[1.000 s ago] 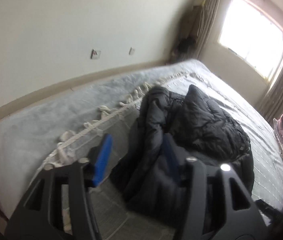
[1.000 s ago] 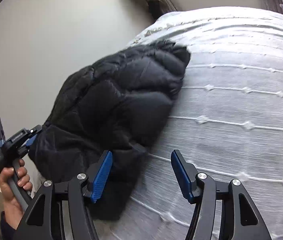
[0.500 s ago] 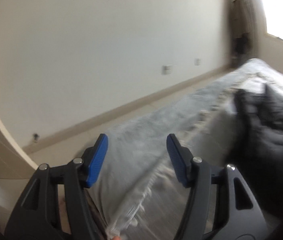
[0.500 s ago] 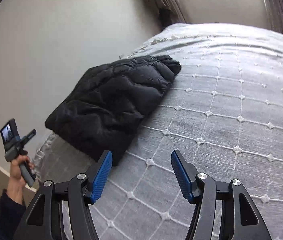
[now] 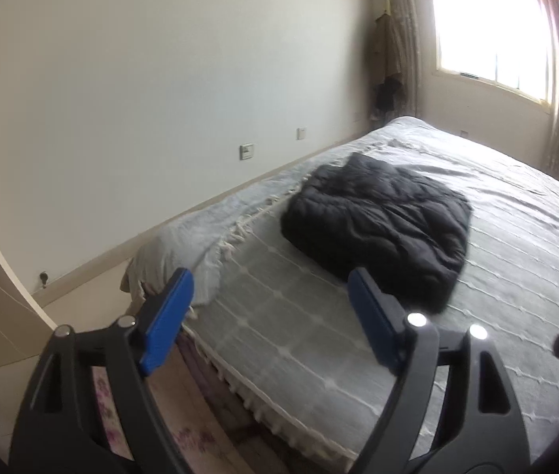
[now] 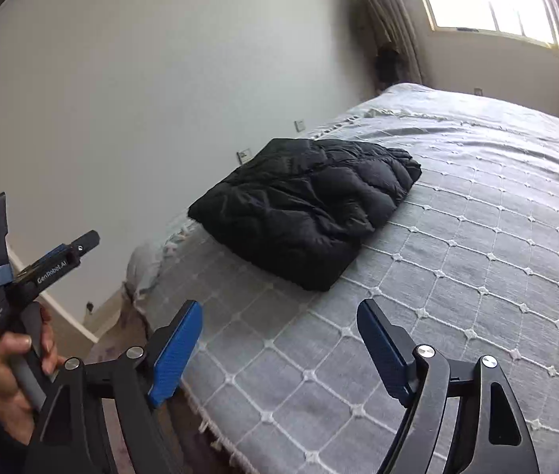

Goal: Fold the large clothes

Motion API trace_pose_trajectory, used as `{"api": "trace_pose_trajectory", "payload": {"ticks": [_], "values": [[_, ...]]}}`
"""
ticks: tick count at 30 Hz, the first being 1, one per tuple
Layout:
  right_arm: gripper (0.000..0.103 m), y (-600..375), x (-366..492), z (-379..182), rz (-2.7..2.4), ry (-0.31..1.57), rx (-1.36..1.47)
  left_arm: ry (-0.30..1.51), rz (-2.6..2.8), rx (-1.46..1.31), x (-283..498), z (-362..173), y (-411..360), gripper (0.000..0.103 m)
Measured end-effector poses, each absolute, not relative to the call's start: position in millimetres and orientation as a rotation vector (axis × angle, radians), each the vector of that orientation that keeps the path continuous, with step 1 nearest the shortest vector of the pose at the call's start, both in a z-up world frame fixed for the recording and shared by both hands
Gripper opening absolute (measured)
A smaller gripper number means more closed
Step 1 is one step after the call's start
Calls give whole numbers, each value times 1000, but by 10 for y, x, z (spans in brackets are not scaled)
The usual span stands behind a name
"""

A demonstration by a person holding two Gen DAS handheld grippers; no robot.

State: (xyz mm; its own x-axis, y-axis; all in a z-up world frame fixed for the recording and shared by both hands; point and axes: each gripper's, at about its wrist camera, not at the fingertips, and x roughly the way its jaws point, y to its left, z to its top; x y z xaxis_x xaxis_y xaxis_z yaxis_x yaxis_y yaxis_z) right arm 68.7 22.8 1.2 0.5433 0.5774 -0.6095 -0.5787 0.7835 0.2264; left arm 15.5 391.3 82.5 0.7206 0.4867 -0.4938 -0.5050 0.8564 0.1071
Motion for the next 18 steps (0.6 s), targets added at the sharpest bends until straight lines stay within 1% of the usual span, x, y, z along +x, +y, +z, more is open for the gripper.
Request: {"api": "trace_pose_trajectory", "payload": {"ticks": [3, 7, 11, 13, 15, 18], "values": [[84, 209, 517, 14, 720, 722, -50, 536, 537, -17, 42, 657, 3579, 88], [85, 120, 379, -37, 760, 715, -96, 578, 534, -1, -33, 468, 3276, 88], [85, 20, 380, -125, 749, 677, -123, 561, 560, 93, -24, 460, 2947, 88], [85, -70, 396, -160, 751, 646, -91, 556, 565, 135, 34, 447, 2795, 89], [85, -169, 457, -215, 749, 653, -54, 580, 551, 137, 101, 404, 2680, 89], [85, -322, 516, -282, 707, 677, -81, 587, 545, 138, 160, 346, 2545, 89]]}}
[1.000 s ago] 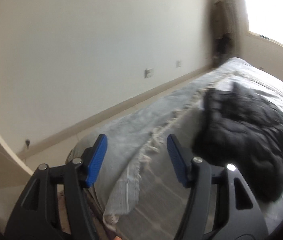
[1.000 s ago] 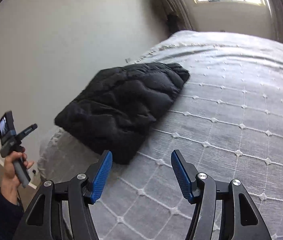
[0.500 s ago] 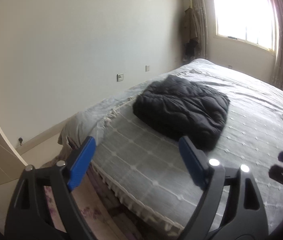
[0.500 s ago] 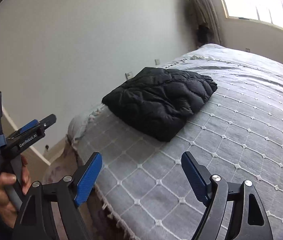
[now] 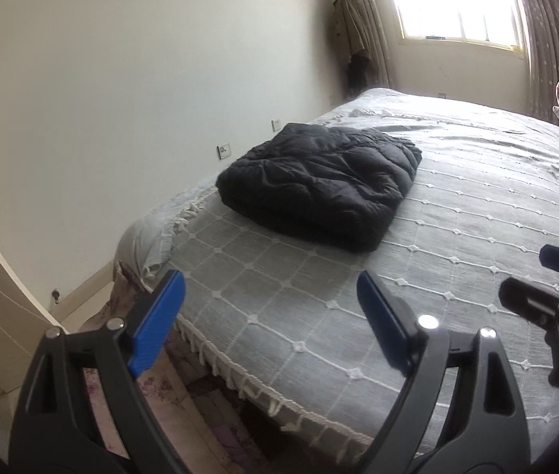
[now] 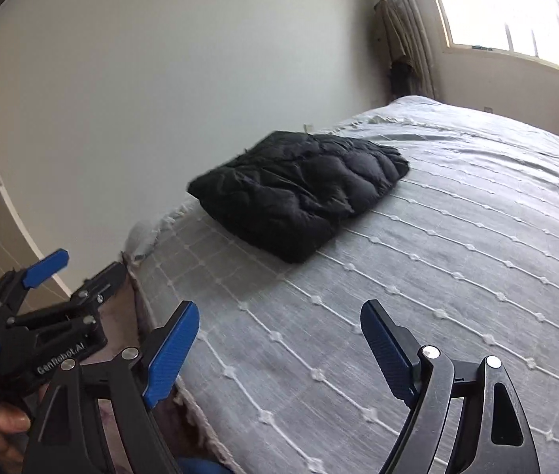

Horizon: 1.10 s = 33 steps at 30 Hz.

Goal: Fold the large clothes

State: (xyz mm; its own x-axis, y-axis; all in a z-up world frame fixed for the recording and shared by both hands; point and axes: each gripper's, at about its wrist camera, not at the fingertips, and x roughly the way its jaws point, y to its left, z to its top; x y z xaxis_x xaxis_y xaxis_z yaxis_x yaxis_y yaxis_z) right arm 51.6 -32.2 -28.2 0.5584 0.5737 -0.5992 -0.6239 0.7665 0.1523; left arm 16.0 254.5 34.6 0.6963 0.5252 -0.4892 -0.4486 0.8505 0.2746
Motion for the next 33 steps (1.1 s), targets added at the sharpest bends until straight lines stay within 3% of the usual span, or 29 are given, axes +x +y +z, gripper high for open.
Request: {"api": "trace_pose_trajectory", "payload": {"ticks": [8, 12, 33], "values": [[88, -629, 597, -277, 667, 666, -30, 614, 533, 151, 257, 302, 2287, 89], [89, -594, 529, -288, 694, 664, -59, 628, 539, 170, 259, 289, 2224, 97], [95, -594, 478, -305, 701, 655, -64, 704, 543, 169, 306, 198, 2183, 97]]}}
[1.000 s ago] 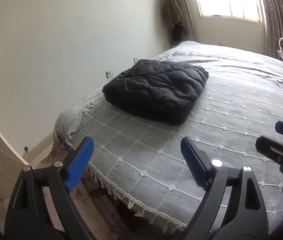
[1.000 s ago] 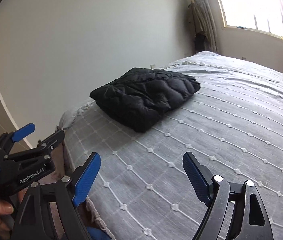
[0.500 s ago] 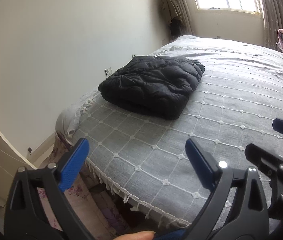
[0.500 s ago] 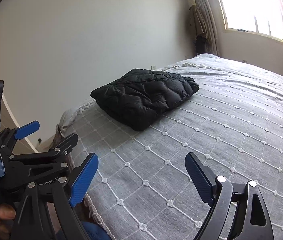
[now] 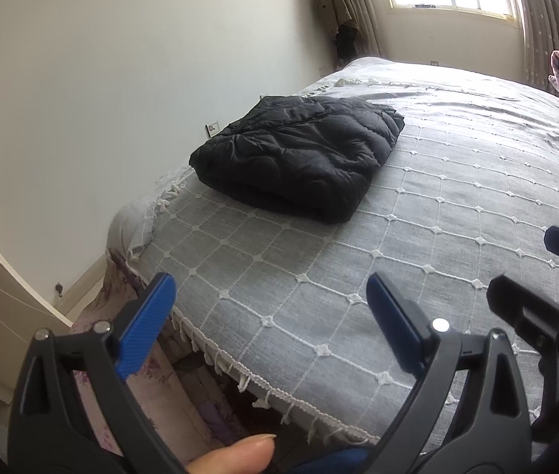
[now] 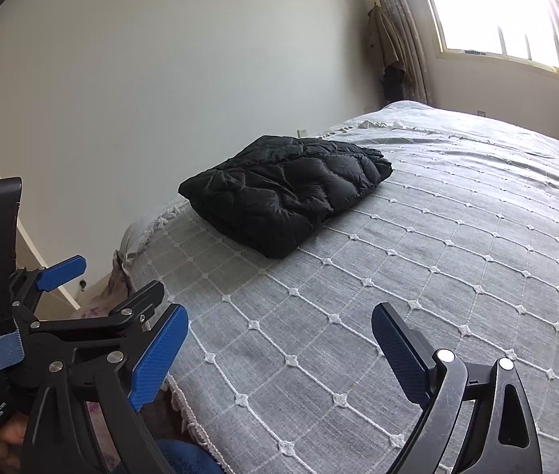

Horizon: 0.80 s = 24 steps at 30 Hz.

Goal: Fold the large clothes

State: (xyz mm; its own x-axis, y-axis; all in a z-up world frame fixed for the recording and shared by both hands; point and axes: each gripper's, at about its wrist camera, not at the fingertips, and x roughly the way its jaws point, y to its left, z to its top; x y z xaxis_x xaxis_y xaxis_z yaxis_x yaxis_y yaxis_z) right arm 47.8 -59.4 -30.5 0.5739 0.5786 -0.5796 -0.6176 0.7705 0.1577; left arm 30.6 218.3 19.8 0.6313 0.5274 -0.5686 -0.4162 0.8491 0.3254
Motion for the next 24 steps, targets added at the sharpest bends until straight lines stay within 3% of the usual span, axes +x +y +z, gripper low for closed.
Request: {"api": "trace_pose_trajectory", "payload": {"ticks": [24], "values": [[95, -603, 462, -312, 682, 660, -79, 706, 547, 173, 311, 167, 2148, 97]]}}
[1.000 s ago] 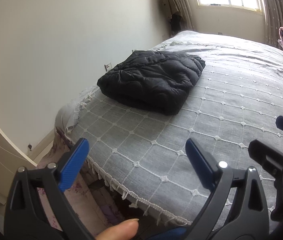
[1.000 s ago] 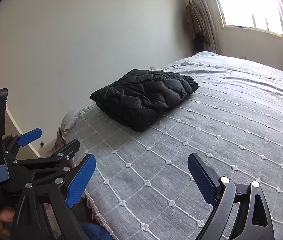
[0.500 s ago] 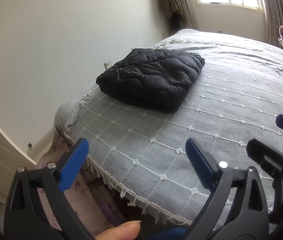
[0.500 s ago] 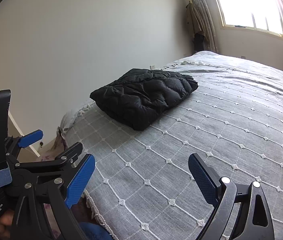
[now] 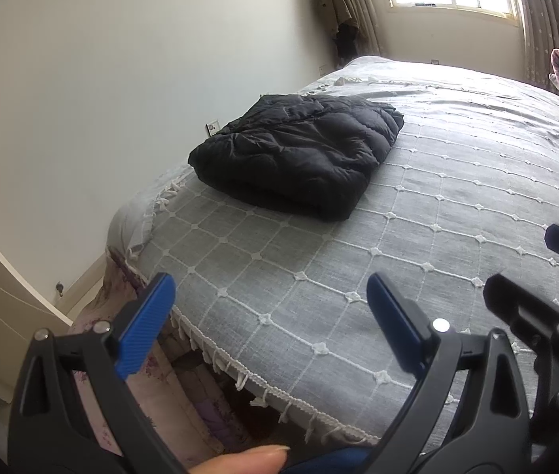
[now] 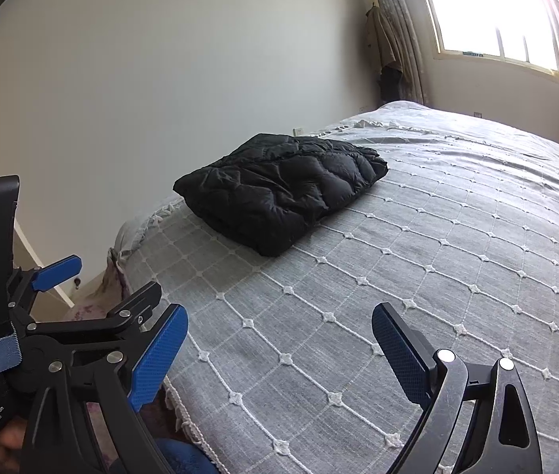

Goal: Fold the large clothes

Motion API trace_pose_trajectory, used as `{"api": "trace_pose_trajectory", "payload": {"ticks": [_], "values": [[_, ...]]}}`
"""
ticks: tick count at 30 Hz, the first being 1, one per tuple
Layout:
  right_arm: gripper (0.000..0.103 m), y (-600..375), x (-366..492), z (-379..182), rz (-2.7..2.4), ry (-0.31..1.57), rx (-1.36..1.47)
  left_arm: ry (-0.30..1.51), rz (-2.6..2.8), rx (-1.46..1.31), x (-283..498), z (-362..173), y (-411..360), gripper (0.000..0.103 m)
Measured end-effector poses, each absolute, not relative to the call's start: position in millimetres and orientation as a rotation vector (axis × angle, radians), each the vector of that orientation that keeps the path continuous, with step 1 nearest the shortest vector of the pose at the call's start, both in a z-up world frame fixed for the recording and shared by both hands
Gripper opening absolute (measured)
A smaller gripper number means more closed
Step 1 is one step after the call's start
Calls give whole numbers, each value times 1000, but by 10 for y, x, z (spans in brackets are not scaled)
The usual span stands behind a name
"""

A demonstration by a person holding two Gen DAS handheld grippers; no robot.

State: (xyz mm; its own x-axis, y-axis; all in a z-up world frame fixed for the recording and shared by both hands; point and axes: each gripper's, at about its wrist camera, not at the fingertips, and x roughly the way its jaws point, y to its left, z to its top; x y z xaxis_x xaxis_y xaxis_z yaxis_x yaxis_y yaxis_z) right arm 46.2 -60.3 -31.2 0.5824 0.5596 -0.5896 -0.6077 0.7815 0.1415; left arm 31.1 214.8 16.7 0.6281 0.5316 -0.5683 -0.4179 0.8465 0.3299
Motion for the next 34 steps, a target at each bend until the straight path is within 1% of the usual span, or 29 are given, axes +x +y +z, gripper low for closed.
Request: {"api": "trace_pose_trajectory", "payload": {"ticks": [34], "values": [[95, -566, 490, -346, 684, 666, -80, 708, 548, 161, 305, 146, 2163, 98]]}}
